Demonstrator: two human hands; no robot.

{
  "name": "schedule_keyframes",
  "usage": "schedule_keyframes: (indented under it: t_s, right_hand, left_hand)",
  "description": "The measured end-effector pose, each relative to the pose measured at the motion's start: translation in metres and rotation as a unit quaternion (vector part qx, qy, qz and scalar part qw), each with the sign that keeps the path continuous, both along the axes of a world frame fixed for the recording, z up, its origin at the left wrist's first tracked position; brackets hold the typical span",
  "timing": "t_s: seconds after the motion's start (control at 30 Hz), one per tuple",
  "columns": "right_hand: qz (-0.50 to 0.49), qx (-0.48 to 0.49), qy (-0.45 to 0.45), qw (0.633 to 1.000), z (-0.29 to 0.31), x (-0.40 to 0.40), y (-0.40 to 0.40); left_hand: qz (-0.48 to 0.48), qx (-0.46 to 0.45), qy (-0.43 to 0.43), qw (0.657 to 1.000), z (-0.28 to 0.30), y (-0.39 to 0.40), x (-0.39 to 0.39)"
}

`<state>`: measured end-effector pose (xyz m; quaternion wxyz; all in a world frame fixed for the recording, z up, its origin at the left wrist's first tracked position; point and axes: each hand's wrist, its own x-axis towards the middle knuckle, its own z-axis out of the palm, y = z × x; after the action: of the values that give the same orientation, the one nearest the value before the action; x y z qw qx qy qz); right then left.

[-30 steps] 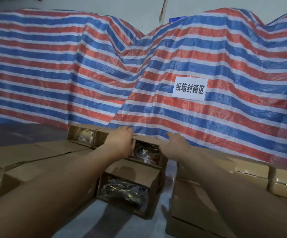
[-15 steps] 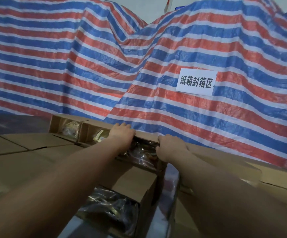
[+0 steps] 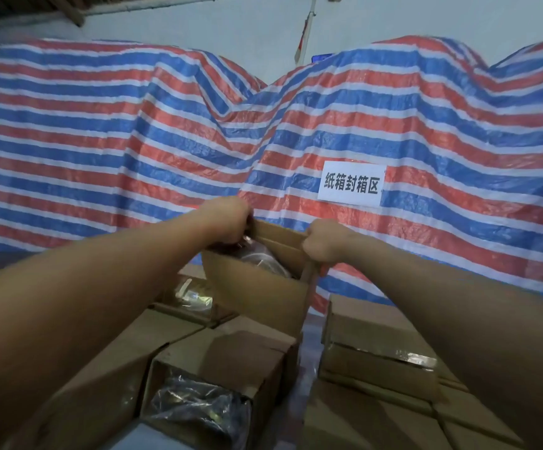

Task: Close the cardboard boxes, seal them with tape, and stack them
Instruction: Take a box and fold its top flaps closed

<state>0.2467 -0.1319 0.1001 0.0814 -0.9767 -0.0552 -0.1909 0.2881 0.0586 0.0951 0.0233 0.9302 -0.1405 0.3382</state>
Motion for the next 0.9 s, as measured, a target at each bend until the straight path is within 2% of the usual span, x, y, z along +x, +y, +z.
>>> schedule_keyframes:
  t_s: [0.07,0.2,0.27,0.33,0.47,0.6,0.7,0.8,0.9]
  right_hand:
    - [0.017,0.065,0.084,0.994,0.02,-0.033,-0.003]
    - [0.018,0.068,0.282,0.957,0.026,-0.102,-0.015]
    - [0.016,0.074,0.335,0.939,0.016,-0.13,-0.024]
    - [0.006,0.082,0.362,0.929,0.004,-0.155,-0.034]
    - [-0.016,0.09,0.38,0.92,-0.019,-0.201,-0.061]
    - [-0.037,0.151,0.367,0.917,-0.046,-0.234,-0.097]
    - [-0.059,0.178,0.38,0.906,-0.085,-0.254,-0.125]
    - [-0.08,0.177,0.327,0.925,-0.114,-0.27,-0.148]
    - [-0.068,0.221,0.306,0.924,-0.116,-0.282,-0.164]
  left_hand:
    - [-0.031,0.021,0.055,0.998,0.019,0.006,-0.033]
    - [-0.082,0.143,0.213,0.963,0.023,0.01,-0.101]
    - [-0.093,0.174,0.282,0.939,0.011,0.004,-0.13]
    - [-0.095,0.18,0.313,0.928,-0.003,-0.006,-0.154]
    - [-0.111,0.182,0.321,0.923,-0.028,-0.035,-0.194]
    - [-0.146,0.158,0.34,0.915,-0.047,-0.065,-0.224]
    - [-0.167,0.149,0.354,0.908,-0.083,-0.099,-0.239]
    - [-0.158,0.16,0.314,0.922,-0.113,-0.125,-0.246]
    - [-0.159,0.091,0.346,0.92,-0.113,-0.135,-0.249]
